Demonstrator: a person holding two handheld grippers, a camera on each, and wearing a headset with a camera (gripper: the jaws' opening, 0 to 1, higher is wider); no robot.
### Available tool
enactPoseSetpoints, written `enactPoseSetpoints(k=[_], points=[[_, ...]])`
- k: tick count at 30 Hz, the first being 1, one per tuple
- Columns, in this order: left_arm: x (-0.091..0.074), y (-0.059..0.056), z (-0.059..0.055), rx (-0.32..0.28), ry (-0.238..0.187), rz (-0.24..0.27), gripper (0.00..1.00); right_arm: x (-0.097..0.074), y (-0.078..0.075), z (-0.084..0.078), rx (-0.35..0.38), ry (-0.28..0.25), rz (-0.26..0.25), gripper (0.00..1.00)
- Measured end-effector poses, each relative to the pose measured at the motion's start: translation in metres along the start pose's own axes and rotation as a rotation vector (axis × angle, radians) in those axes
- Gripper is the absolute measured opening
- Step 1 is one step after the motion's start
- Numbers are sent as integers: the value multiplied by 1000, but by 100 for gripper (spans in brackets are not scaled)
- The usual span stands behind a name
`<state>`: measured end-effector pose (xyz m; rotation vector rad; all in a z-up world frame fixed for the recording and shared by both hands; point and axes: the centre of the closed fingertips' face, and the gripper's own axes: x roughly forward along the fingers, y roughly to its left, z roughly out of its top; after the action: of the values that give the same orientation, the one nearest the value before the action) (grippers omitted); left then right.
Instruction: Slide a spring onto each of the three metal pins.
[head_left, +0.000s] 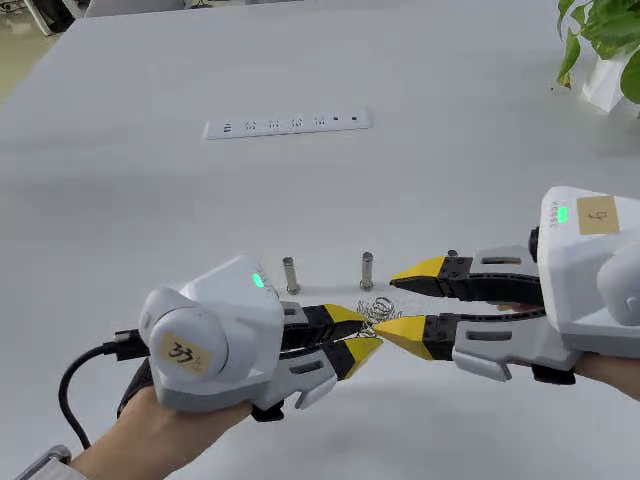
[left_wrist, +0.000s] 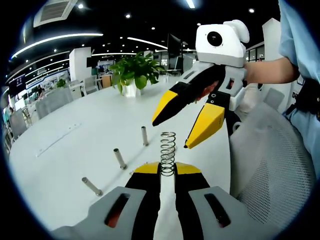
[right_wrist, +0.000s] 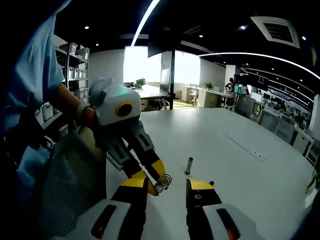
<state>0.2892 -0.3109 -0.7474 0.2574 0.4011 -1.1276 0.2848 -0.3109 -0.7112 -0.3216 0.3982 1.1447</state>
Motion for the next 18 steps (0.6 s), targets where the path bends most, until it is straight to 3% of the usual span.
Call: enactPoseSetpoints(k=[3,5,12,18], points=[[-1,0,-3,57,32,-13,6,-2,0,-4,-61,52,19,35],[-1,-2,-5,95,55,-27,6,-3,1,-6,-143,91,39,36],[0,-7,-11,157,97,-62,6,-4,4,-13,-270,211,123,45],[2,-10,-10,185,106,-79,6,0,11,-15,-368,261,204,57]])
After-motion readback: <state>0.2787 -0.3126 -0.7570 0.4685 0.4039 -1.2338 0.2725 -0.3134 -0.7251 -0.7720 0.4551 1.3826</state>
